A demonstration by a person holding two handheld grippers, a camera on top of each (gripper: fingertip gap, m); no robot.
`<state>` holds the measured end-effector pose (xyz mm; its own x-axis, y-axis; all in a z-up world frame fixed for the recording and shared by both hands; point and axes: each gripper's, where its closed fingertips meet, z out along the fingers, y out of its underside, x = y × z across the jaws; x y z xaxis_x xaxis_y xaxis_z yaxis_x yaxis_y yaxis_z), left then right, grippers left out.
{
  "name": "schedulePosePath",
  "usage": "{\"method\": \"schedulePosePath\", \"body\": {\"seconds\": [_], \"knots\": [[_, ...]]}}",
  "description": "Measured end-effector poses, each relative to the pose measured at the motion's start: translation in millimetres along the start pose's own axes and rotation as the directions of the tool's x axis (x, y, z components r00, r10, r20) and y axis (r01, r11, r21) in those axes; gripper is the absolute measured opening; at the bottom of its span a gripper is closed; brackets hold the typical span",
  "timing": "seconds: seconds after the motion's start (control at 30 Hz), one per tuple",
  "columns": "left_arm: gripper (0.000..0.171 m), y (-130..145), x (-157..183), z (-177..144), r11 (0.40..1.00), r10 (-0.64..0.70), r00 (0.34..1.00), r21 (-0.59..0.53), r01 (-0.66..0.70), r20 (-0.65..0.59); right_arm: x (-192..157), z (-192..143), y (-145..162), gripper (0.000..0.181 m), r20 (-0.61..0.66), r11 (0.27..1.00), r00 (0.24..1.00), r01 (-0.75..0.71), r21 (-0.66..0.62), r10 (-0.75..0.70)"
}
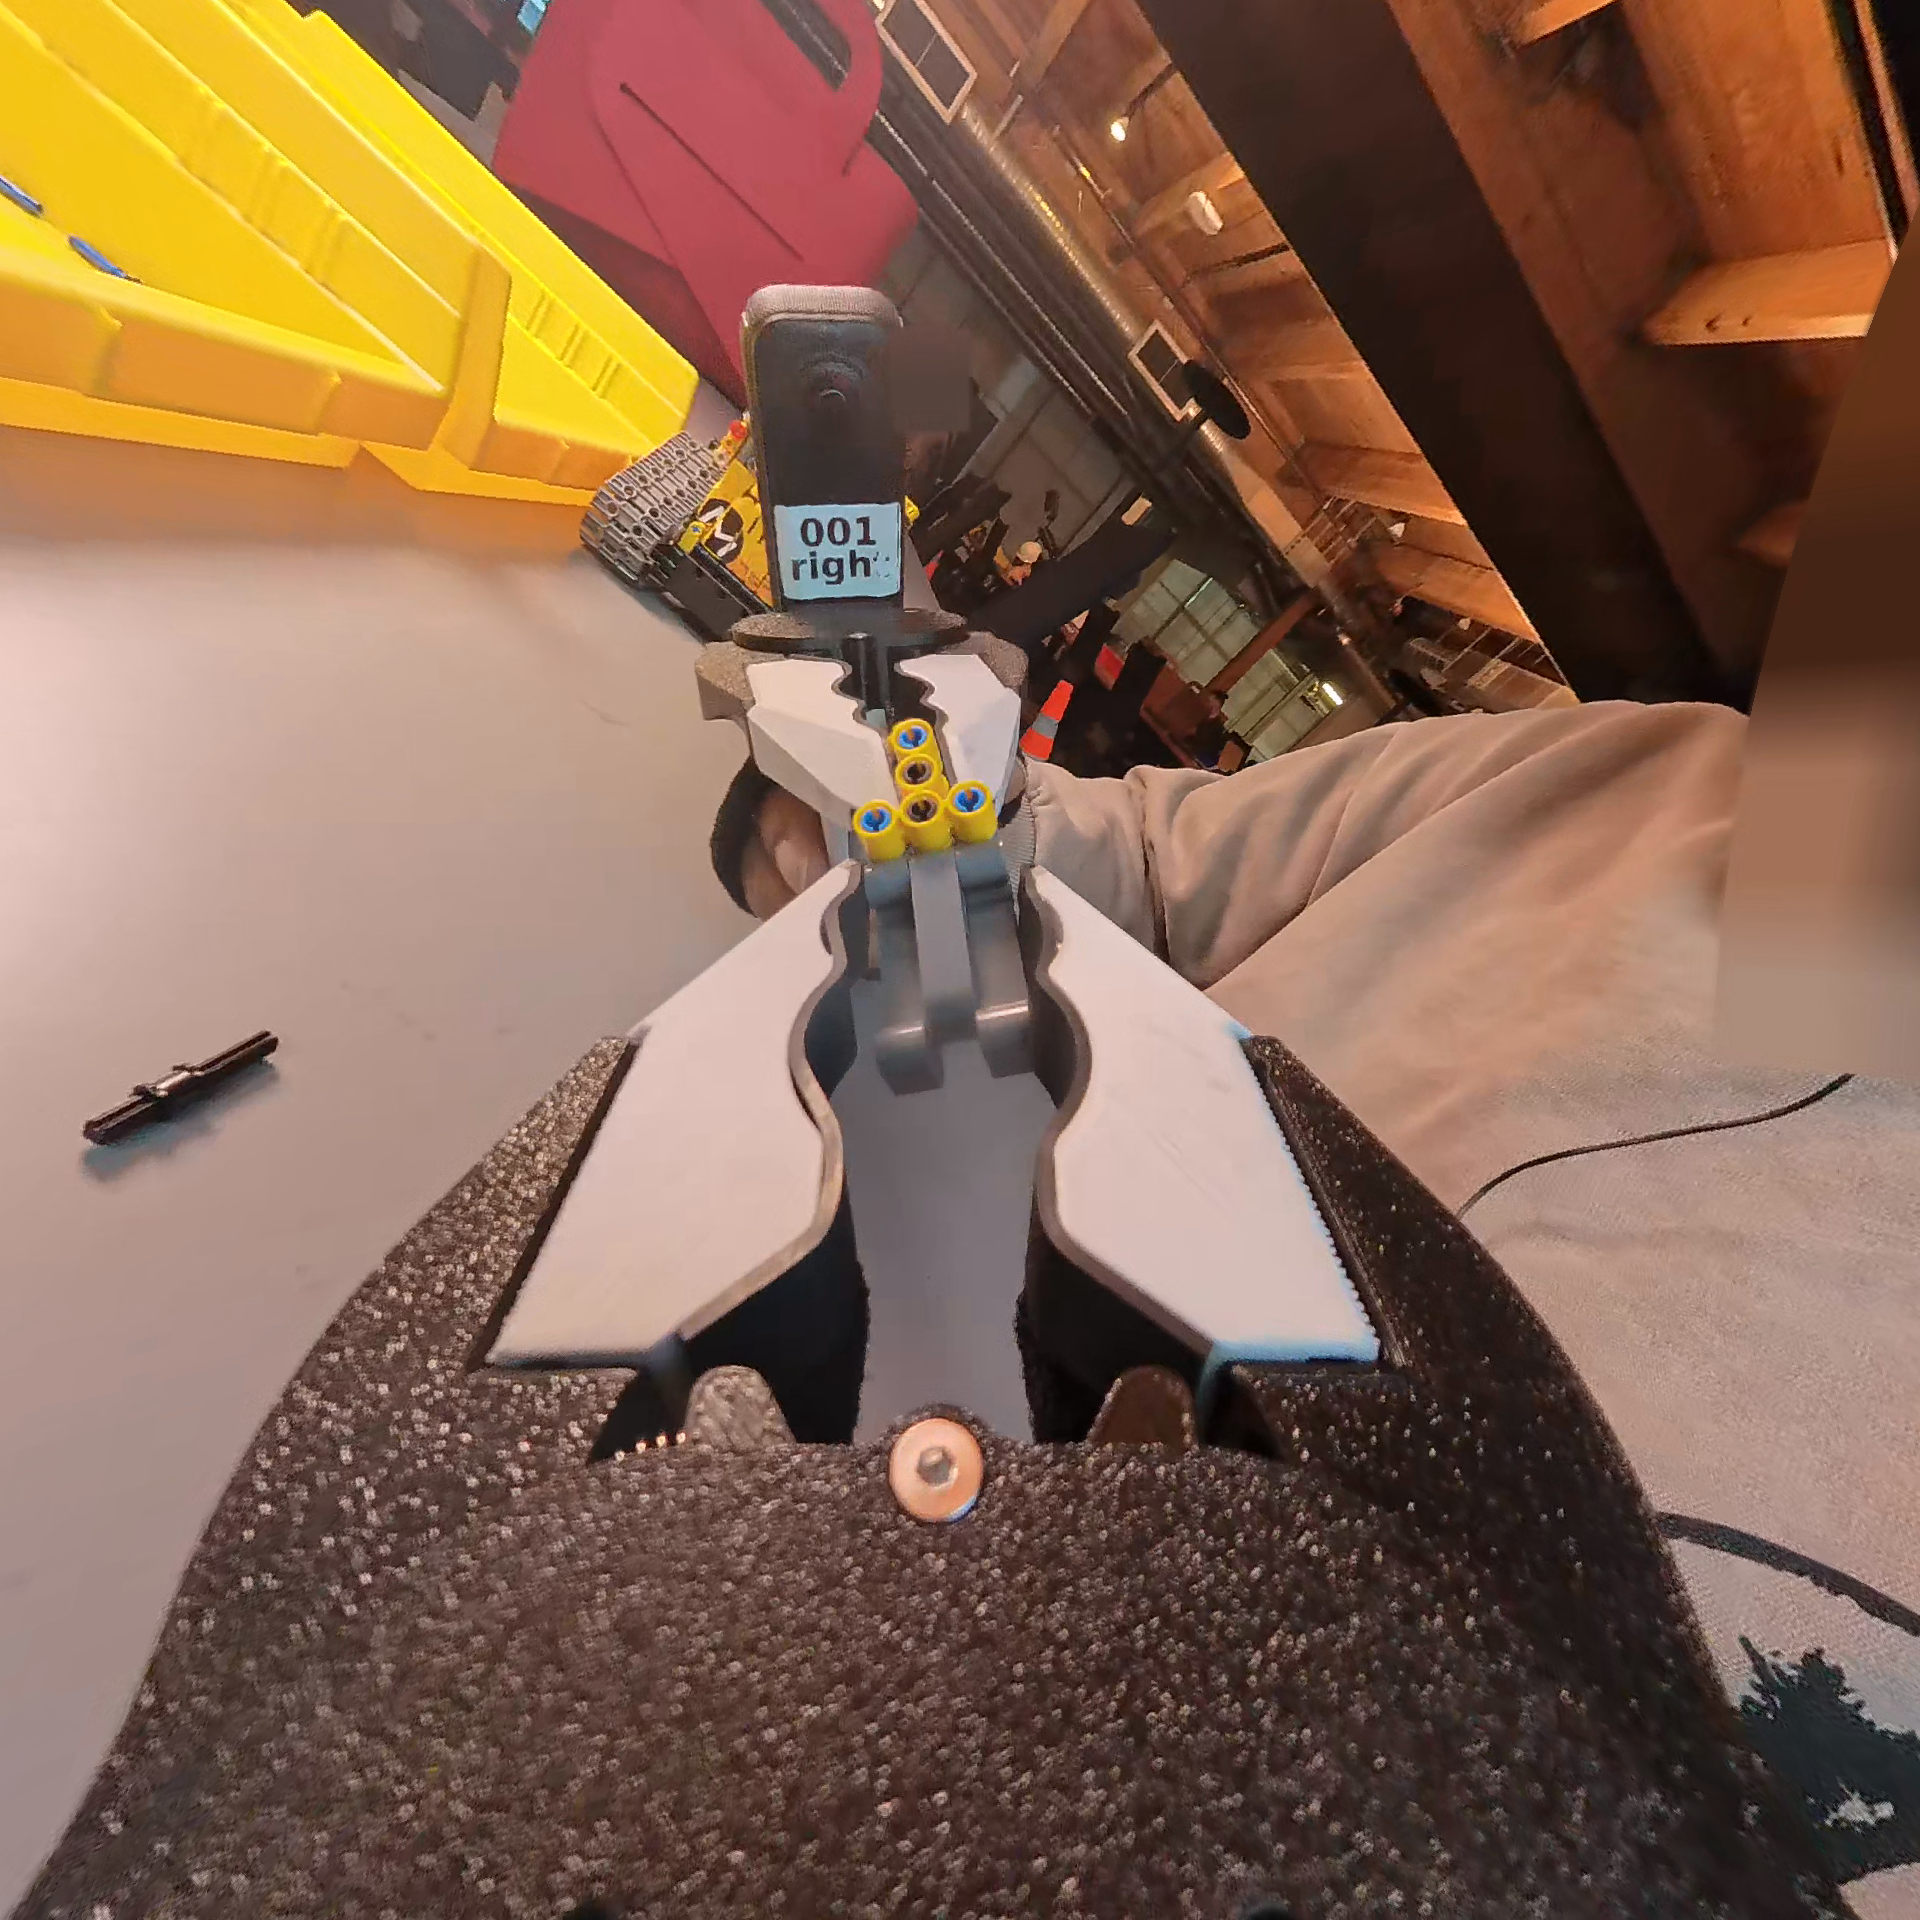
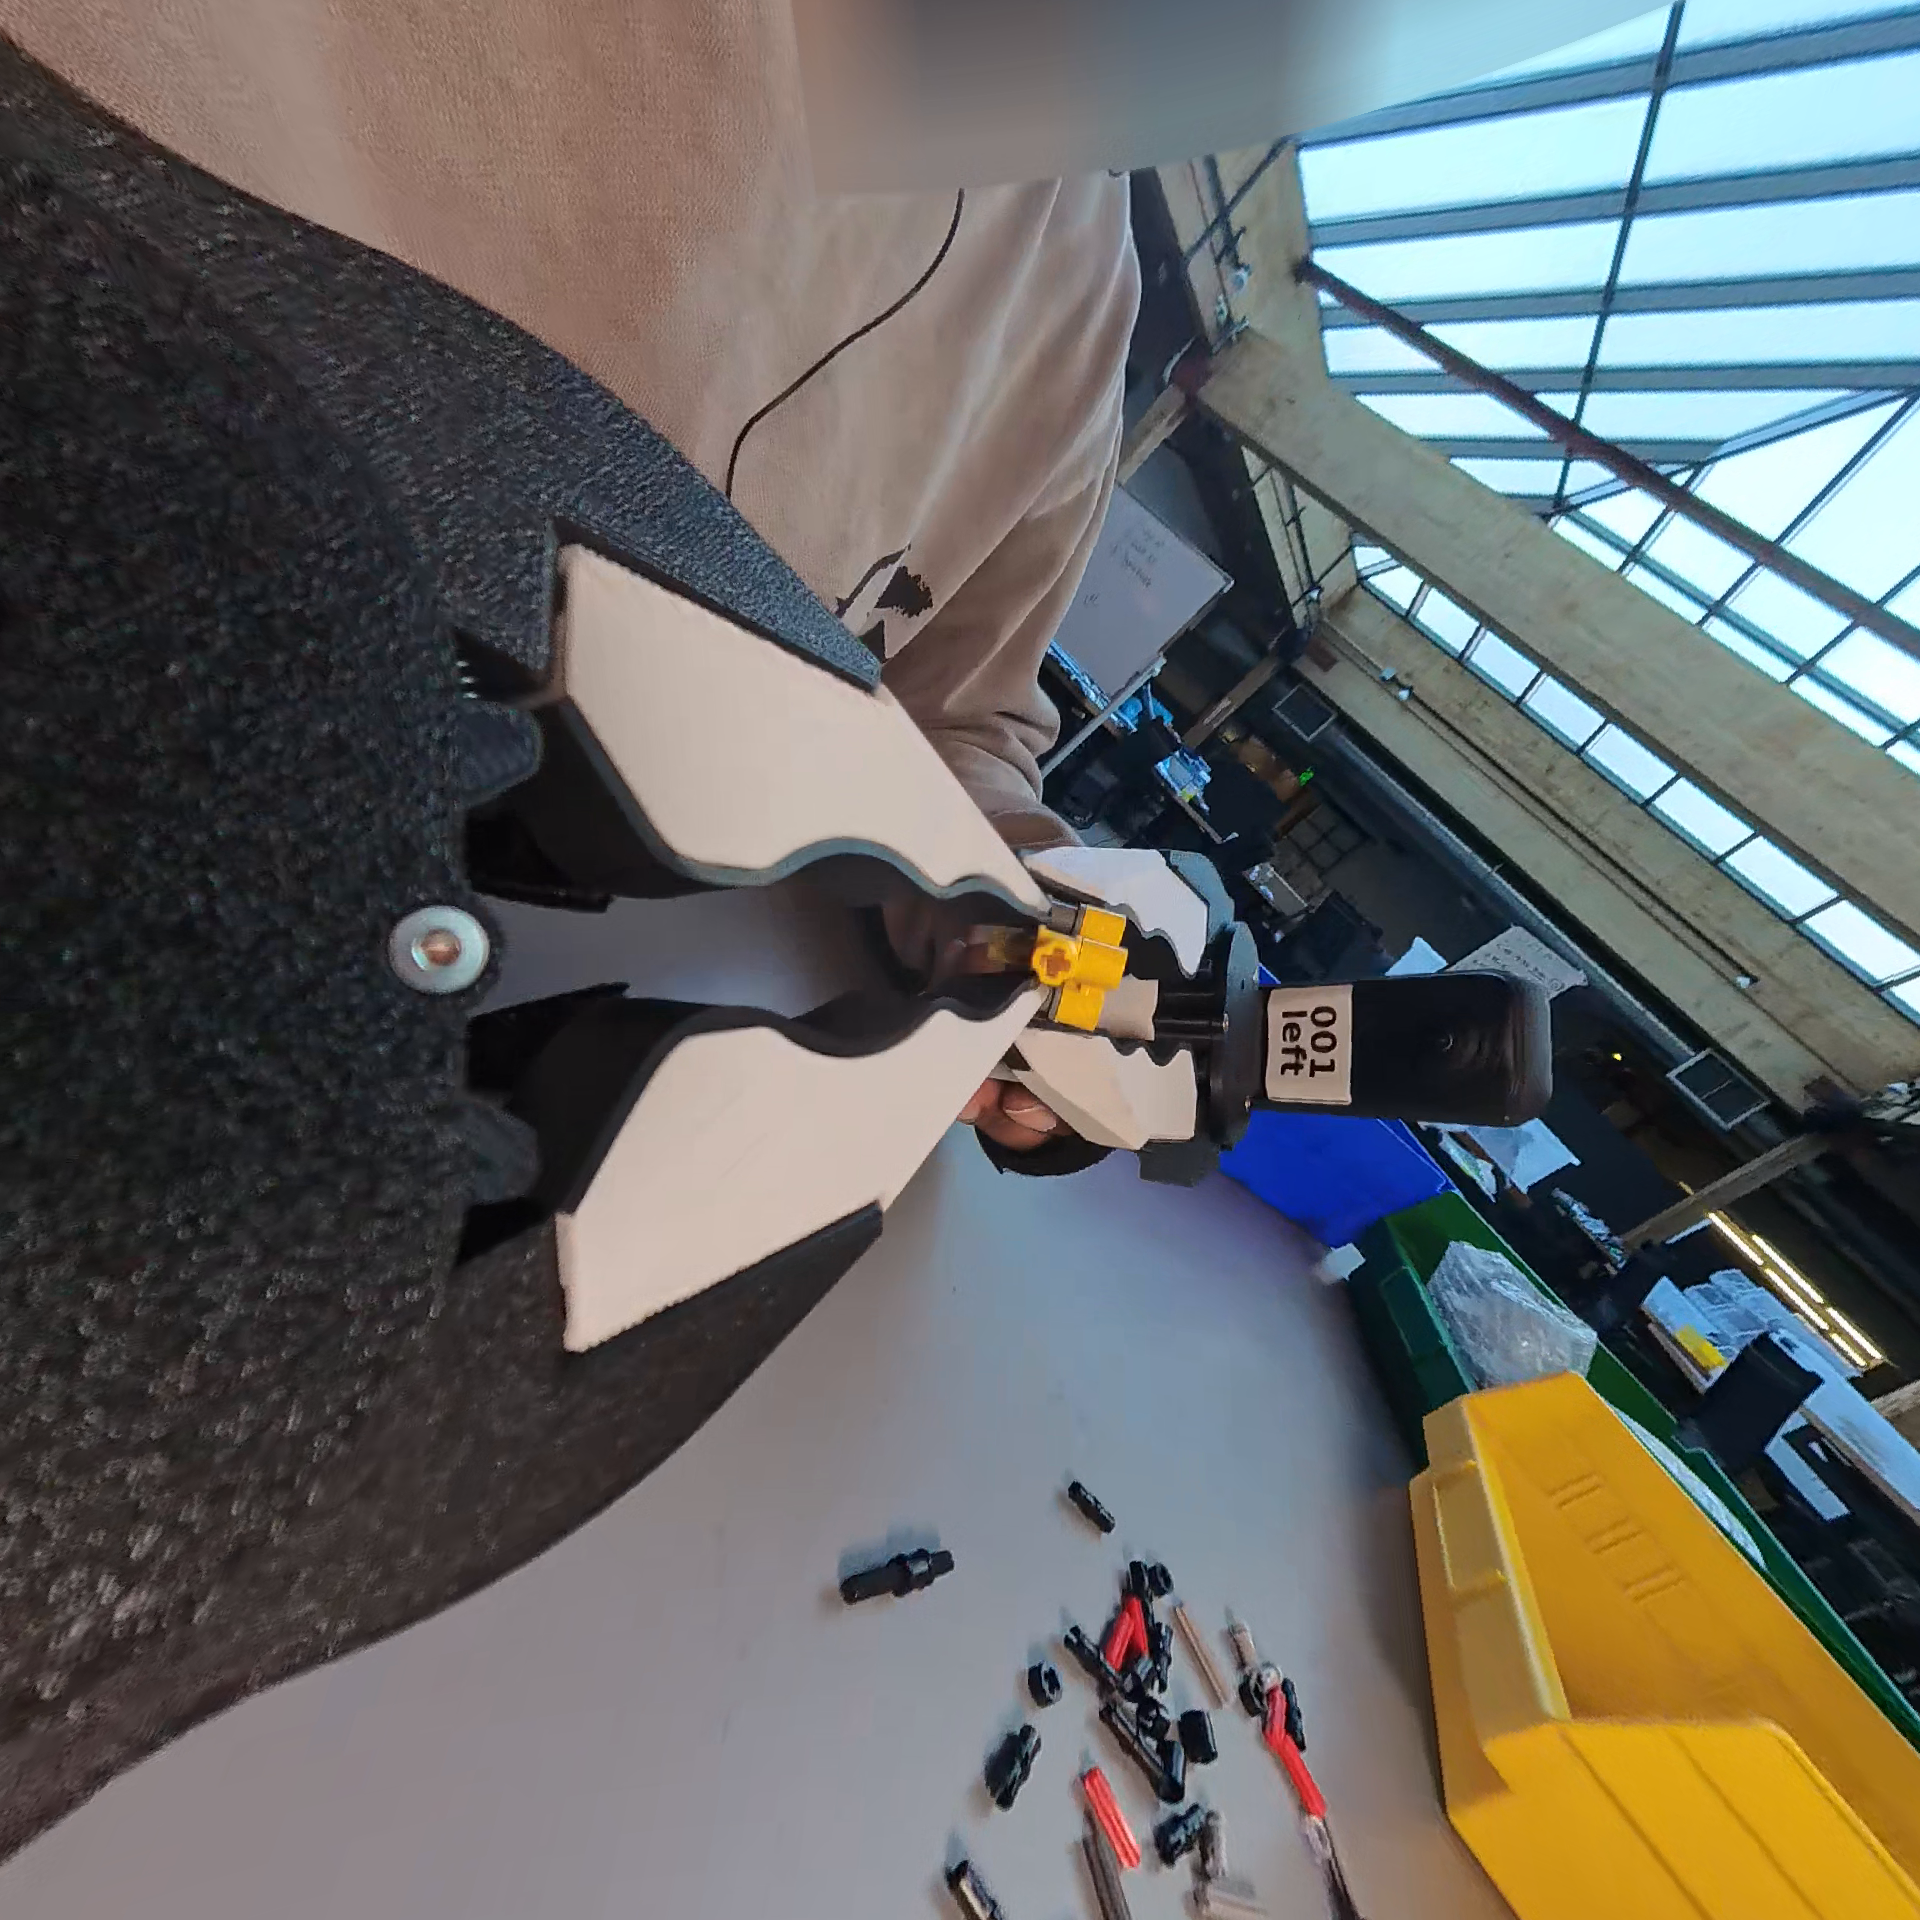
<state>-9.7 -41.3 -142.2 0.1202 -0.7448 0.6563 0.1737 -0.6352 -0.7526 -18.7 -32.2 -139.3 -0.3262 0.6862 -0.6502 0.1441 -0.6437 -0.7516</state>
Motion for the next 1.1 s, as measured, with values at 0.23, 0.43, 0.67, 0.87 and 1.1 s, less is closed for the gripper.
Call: {"method": "schedulePosePath", "body": {"seconds": [0.23, 0.43, 0.67, 0.87, 1.1], "knots": [[0.027, -2.3, -3.4, 0.9, 1.0, 0.017, 0.999, 0.022, -0.018, 0.029, 2.2, -1.1, -2.3, 0.009, -0.016, 1.0, 1.0, -0.001, 0.011, 0.001], [0.027, 0.3, -2.9, 2.5, 0.999, 0.043, 0.998, 0.005, -0.043, 0.038, 1.0, -2.2, -0.3, 0.009, -0.019, 0.999, 0.999, 0.03, -0.011, -0.031], [0.027, -2.1, -4.1, 0.7, 0.991, 0.134, 0.987, 0.0, -0.134, 0.088, 3.5, -5.5, 3.0, 0.016, -0.043, 0.996, 0.996, 0.074, -0.042, -0.076], [0.027, 2.6, -3.1, 3.8, 0.969, 0.247, 0.96, -0.049, -0.243, 0.128, 0.0, -2.6, 6.5, 0.006, -0.041, 0.991, 0.992, 0.12, -0.061, -0.123], [0.027, 8.9, -8.1, 5.8, 0.947, 0.317, 0.933, -0.104, -0.303, 0.169, -2.1, -0.2, 4.1, 0.004, -0.05, 0.987, 0.987, 0.153, -0.039, -0.155]]}}
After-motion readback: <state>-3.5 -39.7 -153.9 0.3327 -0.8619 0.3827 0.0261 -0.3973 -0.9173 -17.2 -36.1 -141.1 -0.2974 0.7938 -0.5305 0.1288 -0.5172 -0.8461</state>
